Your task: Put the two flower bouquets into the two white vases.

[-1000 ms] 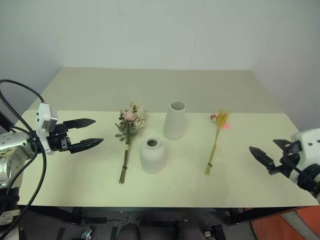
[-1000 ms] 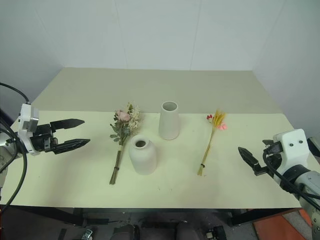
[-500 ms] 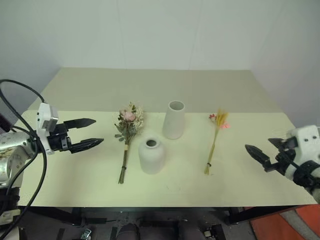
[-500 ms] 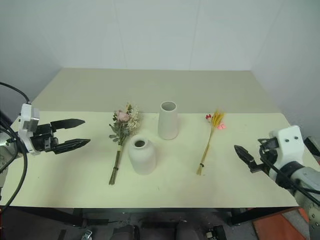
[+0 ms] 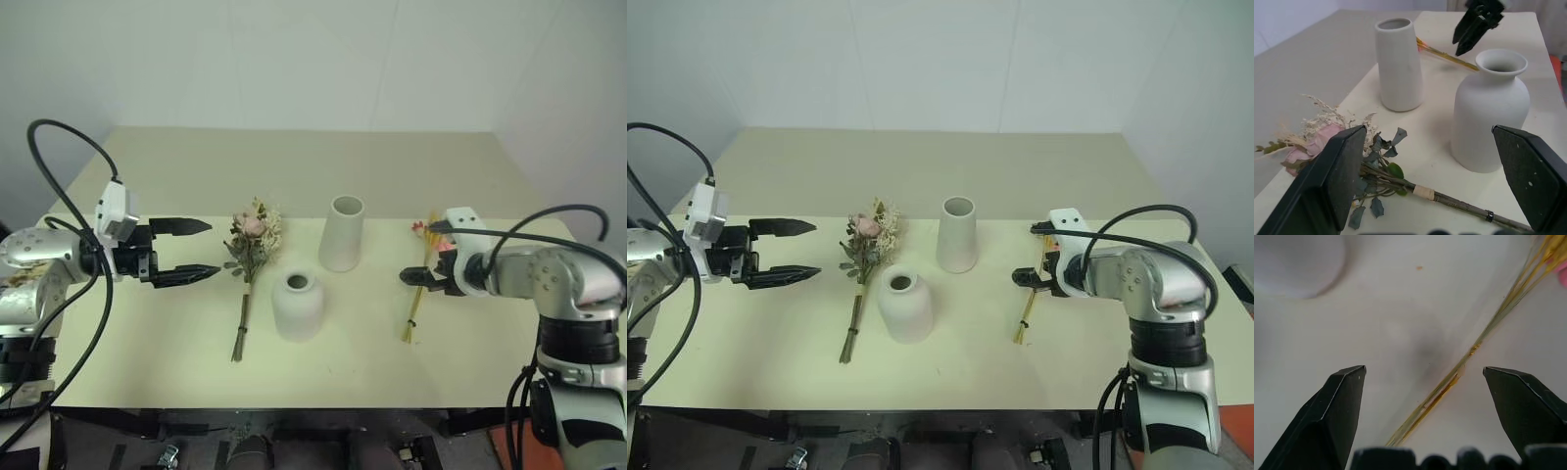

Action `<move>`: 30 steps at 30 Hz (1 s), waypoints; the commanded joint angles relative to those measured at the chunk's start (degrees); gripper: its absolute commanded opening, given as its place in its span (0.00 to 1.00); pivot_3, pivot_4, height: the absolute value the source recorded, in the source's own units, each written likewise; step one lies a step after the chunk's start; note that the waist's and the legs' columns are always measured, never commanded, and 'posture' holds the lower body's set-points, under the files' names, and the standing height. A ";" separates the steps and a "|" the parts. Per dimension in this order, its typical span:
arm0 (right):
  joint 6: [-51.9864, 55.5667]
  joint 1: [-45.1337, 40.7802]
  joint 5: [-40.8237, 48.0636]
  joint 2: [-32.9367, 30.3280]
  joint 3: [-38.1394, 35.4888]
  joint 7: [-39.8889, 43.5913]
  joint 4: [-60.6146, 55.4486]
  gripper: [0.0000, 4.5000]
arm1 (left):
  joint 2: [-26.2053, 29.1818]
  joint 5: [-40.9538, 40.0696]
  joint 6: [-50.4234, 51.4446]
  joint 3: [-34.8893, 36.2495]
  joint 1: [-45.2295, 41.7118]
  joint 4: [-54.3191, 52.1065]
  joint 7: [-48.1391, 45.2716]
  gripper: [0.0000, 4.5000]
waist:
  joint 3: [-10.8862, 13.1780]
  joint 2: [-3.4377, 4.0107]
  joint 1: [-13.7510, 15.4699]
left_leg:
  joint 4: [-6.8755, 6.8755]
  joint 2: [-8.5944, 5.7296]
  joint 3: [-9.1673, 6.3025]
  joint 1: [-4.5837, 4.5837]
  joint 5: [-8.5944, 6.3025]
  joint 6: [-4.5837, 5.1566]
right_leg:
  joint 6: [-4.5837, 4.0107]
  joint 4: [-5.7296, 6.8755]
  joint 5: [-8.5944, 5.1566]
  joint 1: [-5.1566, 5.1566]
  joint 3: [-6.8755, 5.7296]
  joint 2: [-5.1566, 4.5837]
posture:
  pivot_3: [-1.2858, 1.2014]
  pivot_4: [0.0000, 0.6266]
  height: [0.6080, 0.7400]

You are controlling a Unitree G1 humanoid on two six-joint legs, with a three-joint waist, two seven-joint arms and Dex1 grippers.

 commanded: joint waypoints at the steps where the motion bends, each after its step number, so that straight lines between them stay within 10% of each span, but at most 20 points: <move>1: -3.84 -3.86 -5.02 -0.49 2.25 -0.61 7.01 0.99 | 0.26 -0.09 -1.80 0.42 -1.77 -0.08 -1.19 0.99 | 0.00 0.00 -0.01 | 0.00 0.00 0.00 0.00 -0.02 0.04 | 0.01 0.00 -0.01 0.00 0.00 0.00 | 0.52 0.24 1.00; 9: -8.38 -7.23 -9.71 2.82 5.33 1.65 16.66 0.99 | -0.89 0.54 -5.05 1.19 1.28 1.32 -1.41 0.99 | 0.00 0.00 -0.39 | 0.00 0.02 0.00 0.08 -0.05 0.08 | 0.04 0.05 -0.02 0.03 -0.01 0.03 | 0.52 0.24 1.00; 23: -15.64 -10.06 -16.25 5.97 5.72 3.41 28.67 0.02 | -0.48 0.19 -6.86 2.96 3.43 2.11 -1.05 1.00 | 0.00 0.00 -0.87 | 0.27 0.05 -0.03 0.18 0.00 0.11 | 0.27 0.14 0.03 0.18 -0.01 0.05 | 0.52 0.24 1.00; 30: -27.33 -10.09 -19.59 9.25 -3.60 -5.87 19.33 0.01 | 0.00 0.31 -7.47 3.18 3.23 3.04 -0.91 1.00 | 0.01 0.01 -1.46 | 0.27 0.03 -0.04 0.16 0.01 0.13 | 0.26 0.15 0.07 0.16 0.00 0.05 | 0.52 0.24 1.00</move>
